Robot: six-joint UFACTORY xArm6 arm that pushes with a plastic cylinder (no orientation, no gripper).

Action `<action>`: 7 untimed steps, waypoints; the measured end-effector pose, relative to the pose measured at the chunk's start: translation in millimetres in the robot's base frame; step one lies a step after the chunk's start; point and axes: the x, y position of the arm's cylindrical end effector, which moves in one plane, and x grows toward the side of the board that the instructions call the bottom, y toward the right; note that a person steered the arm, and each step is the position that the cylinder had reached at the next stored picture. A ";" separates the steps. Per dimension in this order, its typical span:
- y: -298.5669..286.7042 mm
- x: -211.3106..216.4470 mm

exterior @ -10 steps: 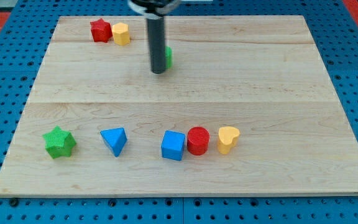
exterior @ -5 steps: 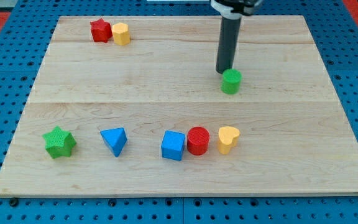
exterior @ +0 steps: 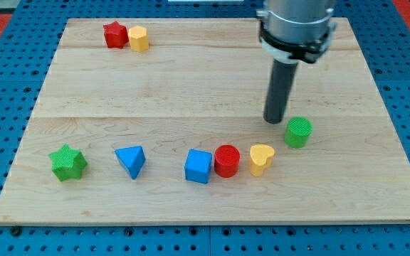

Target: Push the green circle into the right side of the heart

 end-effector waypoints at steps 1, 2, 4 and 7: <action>18.9 11.5; 37.9 15.8; 89.0 16.9; 64.3 12.4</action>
